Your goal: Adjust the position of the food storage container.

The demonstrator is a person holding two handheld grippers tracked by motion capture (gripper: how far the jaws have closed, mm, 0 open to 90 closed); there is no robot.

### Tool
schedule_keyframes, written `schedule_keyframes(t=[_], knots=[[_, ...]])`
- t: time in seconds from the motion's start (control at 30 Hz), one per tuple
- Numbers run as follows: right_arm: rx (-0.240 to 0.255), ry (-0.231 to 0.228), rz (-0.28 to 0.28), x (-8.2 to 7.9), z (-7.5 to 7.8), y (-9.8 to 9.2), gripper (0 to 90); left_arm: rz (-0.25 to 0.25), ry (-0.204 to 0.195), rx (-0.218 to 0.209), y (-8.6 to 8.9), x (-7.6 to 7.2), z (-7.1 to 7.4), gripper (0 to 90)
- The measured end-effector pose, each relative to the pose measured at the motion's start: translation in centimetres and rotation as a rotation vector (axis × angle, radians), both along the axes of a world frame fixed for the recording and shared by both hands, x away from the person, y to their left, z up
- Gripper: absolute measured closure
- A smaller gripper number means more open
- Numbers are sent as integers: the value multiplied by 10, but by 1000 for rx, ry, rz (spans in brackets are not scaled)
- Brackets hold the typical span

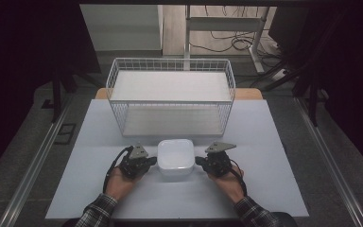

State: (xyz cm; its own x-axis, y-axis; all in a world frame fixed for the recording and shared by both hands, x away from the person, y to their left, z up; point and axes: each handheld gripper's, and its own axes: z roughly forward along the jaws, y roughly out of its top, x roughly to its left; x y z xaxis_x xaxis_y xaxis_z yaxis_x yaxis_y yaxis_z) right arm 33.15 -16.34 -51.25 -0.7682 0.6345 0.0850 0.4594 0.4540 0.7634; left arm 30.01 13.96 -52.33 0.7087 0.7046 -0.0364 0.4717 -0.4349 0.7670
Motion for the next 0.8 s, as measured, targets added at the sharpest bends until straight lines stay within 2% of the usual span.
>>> schedule_keyframes(t=[0.1,0.17,0.23,0.33,0.4,0.6,0.7,0.8], knots=[[-6,-2,4,-1,0,0,891,2,3,2,0,0,0,895],[-16,-4,12,-1,2,0,877,9,3,-2,2,0,2,858],[-26,-23,11,-1,3,-2,860,35,-6,2,7,-1,3,810],[-33,-50,15,-1,8,-9,806,66,-14,-29,16,-5,6,694],[-24,-62,9,-1,11,-15,747,77,-17,-48,20,-8,7,587],[-6,-77,-12,2,15,-29,512,91,-34,-49,24,-16,5,343],[9,-74,-12,4,15,-32,355,87,-21,-62,26,-17,1,245],[0,-78,-8,7,11,-31,240,83,-16,-53,27,-16,-1,136]])
